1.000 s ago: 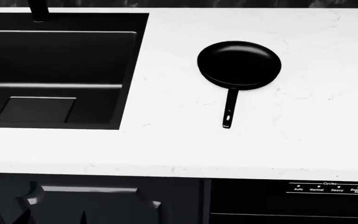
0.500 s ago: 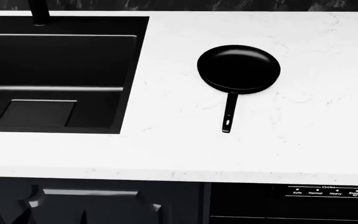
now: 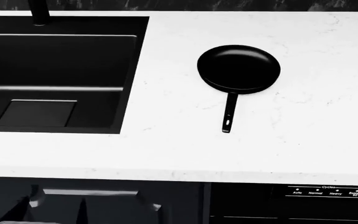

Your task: Pick the pan and sponge and place them into the sink. Then turn on the water.

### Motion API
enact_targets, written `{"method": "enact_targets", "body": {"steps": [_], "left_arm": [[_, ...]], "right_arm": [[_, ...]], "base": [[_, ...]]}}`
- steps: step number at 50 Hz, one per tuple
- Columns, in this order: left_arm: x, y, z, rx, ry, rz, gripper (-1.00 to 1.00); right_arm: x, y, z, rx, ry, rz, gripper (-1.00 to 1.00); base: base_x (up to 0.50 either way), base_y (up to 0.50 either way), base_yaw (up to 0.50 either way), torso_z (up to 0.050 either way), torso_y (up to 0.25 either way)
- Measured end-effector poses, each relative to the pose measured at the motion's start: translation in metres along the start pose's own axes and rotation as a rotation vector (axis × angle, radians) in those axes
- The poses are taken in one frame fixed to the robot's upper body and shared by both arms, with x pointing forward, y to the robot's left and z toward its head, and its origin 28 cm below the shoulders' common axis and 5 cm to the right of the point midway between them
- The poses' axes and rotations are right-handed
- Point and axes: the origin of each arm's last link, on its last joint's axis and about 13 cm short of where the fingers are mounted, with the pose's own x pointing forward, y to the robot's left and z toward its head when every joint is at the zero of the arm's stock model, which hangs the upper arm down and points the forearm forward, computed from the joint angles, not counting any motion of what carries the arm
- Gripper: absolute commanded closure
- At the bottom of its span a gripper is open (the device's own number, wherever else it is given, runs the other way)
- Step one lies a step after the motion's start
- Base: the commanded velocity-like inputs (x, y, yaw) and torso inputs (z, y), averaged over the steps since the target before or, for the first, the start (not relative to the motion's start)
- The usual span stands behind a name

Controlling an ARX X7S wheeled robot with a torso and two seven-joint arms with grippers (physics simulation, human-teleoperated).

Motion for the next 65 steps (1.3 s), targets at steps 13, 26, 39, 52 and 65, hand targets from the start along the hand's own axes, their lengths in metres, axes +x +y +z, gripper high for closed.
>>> {"method": "enact_targets", "body": {"steps": [13,26,39,52,65], "left_arm": [[0.016,0.008,0.068,-0.012,-0.025,-0.035,-1.00],[0.044,0.029,0.128,0.075,-0.016,-0.030,-1.00],[0.053,0.042,0.143,0.110,0.010,0.003,-1.00],[0.054,0.046,0.141,0.124,0.032,0.022,-1.00],[0.053,0.049,0.137,0.131,0.043,0.031,-1.00]], "right_arm": [[0.018,-0.028,0.080,-0.031,-0.083,-0.050,-1.00],[0.035,-0.063,0.149,-0.083,-0.116,-0.068,-1.00],[0.033,-0.082,0.165,-0.108,-0.118,-0.091,-1.00],[0.023,-0.092,0.157,-0.111,-0.085,-0.111,-1.00],[0.019,-0.095,0.150,-0.111,-0.057,-0.113,-1.00]], "base": [[0.00,0.00,0.00,0.000,0.000],[0.00,0.00,0.00,0.000,0.000],[0.20,0.00,0.00,0.000,0.000],[0.43,0.00,0.00,0.000,0.000],[0.48,0.12,0.00,0.000,0.000]]}}
